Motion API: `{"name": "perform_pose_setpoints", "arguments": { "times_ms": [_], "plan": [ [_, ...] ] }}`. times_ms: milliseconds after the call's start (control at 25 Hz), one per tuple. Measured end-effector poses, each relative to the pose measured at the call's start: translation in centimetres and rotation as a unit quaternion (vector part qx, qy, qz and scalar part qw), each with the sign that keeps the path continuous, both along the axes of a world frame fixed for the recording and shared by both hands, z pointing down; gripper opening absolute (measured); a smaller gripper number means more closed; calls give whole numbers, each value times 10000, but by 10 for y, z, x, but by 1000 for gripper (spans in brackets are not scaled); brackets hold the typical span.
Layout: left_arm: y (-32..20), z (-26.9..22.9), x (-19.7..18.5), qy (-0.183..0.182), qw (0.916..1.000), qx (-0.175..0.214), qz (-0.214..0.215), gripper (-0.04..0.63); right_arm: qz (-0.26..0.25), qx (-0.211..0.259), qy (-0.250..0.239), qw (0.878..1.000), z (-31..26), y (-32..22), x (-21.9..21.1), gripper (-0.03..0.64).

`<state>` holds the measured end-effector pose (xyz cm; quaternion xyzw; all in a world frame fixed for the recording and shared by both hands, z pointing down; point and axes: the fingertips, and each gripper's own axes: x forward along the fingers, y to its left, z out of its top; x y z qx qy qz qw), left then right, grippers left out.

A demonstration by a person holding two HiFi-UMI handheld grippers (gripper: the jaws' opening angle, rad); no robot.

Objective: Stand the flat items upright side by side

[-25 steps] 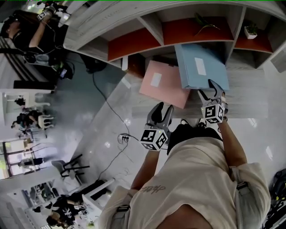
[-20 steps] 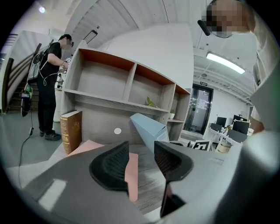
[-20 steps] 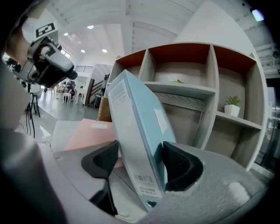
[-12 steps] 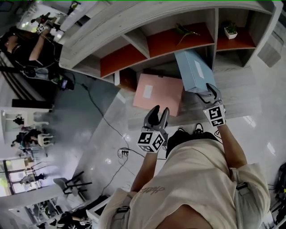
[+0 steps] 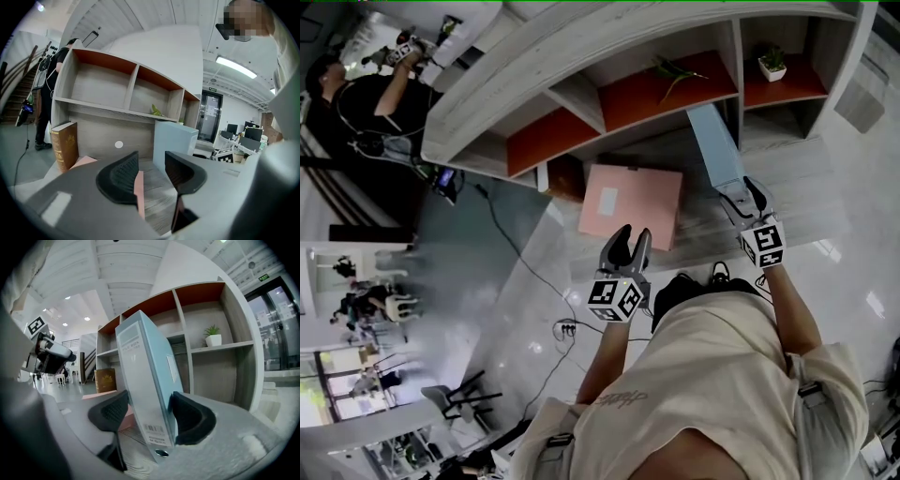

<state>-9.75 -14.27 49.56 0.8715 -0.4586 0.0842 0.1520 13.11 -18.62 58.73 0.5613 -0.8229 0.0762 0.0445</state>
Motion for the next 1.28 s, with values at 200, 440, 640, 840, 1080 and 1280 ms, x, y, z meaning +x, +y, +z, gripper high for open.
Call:
{"name": "perform_pose_setpoints", "arguments": {
  "times_ms": [200, 440, 640, 840, 1080, 1280],
  "plan": [
    [-10, 0, 6, 20, 10000, 38, 23, 192, 225, -63, -359, 9991, 3, 0, 22, 288],
    [-18, 0, 11, -6, 10000, 11, 61, 192, 241, -55, -428, 9988, 4, 3, 29, 284],
    [-28, 2, 13, -27, 10000, -26, 74, 192, 279, -16, -465, 9985, 4, -6, 33, 284],
    [-36, 4, 16, -33, 9999, -75, 79, 192, 345, -1, -566, 9978, 3, -20, 40, 284],
    [-47, 7, 8, -62, 9999, -134, 3, 192, 401, -18, -559, 9976, 5, -32, 40, 284],
    [-57, 5, 5, -18, 9999, -99, -16, 192, 415, -2, -439, 9982, 3, -36, 41, 284]
  ]
}}
